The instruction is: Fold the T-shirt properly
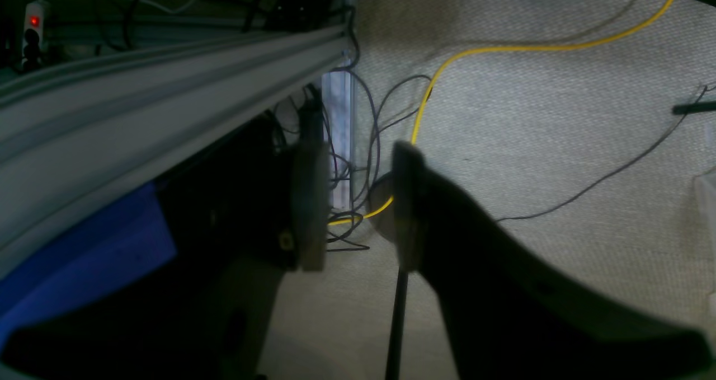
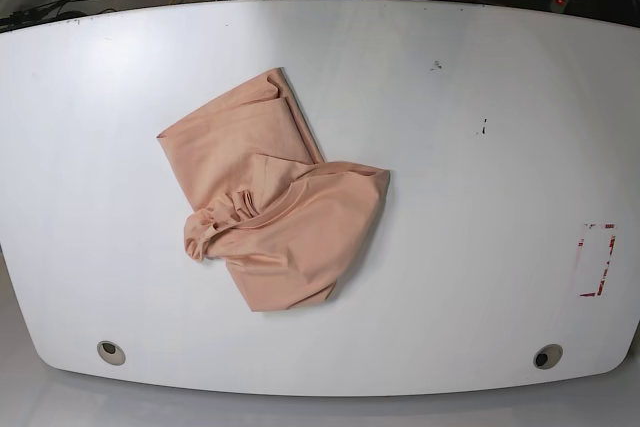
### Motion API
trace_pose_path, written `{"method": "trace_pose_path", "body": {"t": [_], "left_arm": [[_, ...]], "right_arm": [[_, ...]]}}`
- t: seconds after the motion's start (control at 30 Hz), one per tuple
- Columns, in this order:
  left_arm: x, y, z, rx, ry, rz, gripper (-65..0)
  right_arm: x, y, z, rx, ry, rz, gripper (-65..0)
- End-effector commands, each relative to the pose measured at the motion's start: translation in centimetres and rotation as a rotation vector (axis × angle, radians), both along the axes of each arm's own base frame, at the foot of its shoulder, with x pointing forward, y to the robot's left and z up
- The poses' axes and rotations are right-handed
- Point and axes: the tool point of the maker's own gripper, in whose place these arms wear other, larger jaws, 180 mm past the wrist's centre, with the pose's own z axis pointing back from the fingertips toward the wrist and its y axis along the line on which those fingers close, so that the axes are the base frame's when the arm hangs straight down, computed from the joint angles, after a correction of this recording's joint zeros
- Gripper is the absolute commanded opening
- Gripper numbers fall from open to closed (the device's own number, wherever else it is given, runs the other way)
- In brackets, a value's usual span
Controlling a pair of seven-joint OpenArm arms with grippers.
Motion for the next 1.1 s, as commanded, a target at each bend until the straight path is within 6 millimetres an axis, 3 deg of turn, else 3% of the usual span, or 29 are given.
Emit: {"method": "trace_pose_path", "body": {"t": [0.0,0.03,0.43,0.63,1.07], "left_arm": [[0.5,0.8,0.3,0.016,-0.056,0.014,-26.2],[-0.4,0.1,0.0,0.003,-0.001,0.003,-26.4],[-0.9,0.1,0.1,0.002,0.0,0.002,-26.4],[-1.0,0.6,0.8,0.021,-0.072,-0.013,-26.4],[-3.2,2.5,4.0,0.07,-0.167,-0.073,-26.4]], "right_arm": [[-0.1,-0.5,0.0,-0.013,-0.01,-0.004,-46.7],[0.6,0.3,0.0,0.002,-0.015,0.003,-45.8],[0.5,0.3,0.0,0.002,-0.016,0.004,-46.1],[-0.5,0.1,0.3,-0.002,-0.036,-0.004,-46.1],[-3.1,-0.7,2.7,-0.025,-0.11,0.028,-46.1]]}}
